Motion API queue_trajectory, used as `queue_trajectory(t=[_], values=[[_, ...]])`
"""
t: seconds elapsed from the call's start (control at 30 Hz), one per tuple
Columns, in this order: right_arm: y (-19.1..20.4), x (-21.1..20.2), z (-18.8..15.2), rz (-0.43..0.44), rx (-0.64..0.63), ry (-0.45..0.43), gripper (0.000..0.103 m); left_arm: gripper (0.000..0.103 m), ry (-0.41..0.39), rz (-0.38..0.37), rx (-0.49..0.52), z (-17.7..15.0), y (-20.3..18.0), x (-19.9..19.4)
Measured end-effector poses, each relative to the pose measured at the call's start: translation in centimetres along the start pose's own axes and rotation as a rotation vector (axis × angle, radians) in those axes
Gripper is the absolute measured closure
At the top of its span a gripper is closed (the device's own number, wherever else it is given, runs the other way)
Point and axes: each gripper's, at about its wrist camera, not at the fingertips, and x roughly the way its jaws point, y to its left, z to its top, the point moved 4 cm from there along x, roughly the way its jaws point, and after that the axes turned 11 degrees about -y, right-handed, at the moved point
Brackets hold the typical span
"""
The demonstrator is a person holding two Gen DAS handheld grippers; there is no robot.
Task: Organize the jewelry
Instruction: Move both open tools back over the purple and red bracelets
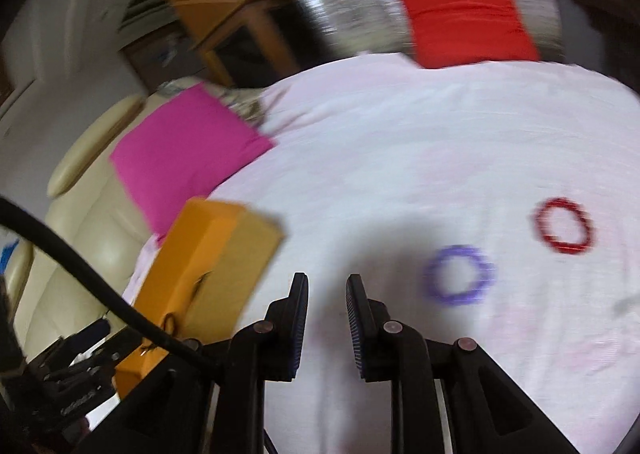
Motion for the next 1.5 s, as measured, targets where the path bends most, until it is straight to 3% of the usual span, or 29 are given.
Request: queue_trajectory(t=[0.3, 0.57, 0.83, 0.93, 1.2, 1.3, 1.37, 1.43, 1.5], values=[[-10.8, -4.9, 3.4, -0.130, 0.205, -0.074, 0.081, 0.028, -0.006, -0.092, 0.161, 1.2, -10.6, 1.7], [-15.1, -6.3, 3.9, -0.165, 0.286, -0.078, 0.081, 0.028, 0.030, -0.122, 0.189, 1.2, -16.3, 5.9], [-18.5, -4.4, 3.8, -0.210, 0.322, -0.036, 0.081, 0.028, 0.080, -0.170, 0.183, -0.3, -16.7, 8.9], [-19.4, -3.0, 3.6, -0.245, 0.329, -0.014, 0.081, 0.028, 0.052, -0.171, 0.201, 0.5, -16.7, 8.7], [-19.8, 1.4, 3.6, -0.375, 0.237, 0.035, 0.078, 0.028, 0.094, -0.207, 0.192, 0.2, -16.1, 9.9], [-19.2, 1.7, 3.9, -0.416, 0.163, 0.006, 0.078, 0.028, 0.104, -0.236, 0.190, -0.1, -16.2, 10.2], [-19.0, 1.7, 3.8, -0.432, 0.136, 0.003, 0.081, 0.027, 0.114, -0.267, 0.186, -0.3, -16.4, 10.2], [-18.6, 1.6, 3.7, -0.451, 0.092, 0.006, 0.092, 0.028, 0.119, -0.298, 0.181, -0.5, -16.7, 10.0], [-18.5, 1.2, 3.5, -0.452, 0.071, 0.006, 0.092, 0.028, 0.125, -0.334, 0.170, -0.6, -17.1, 9.9]])
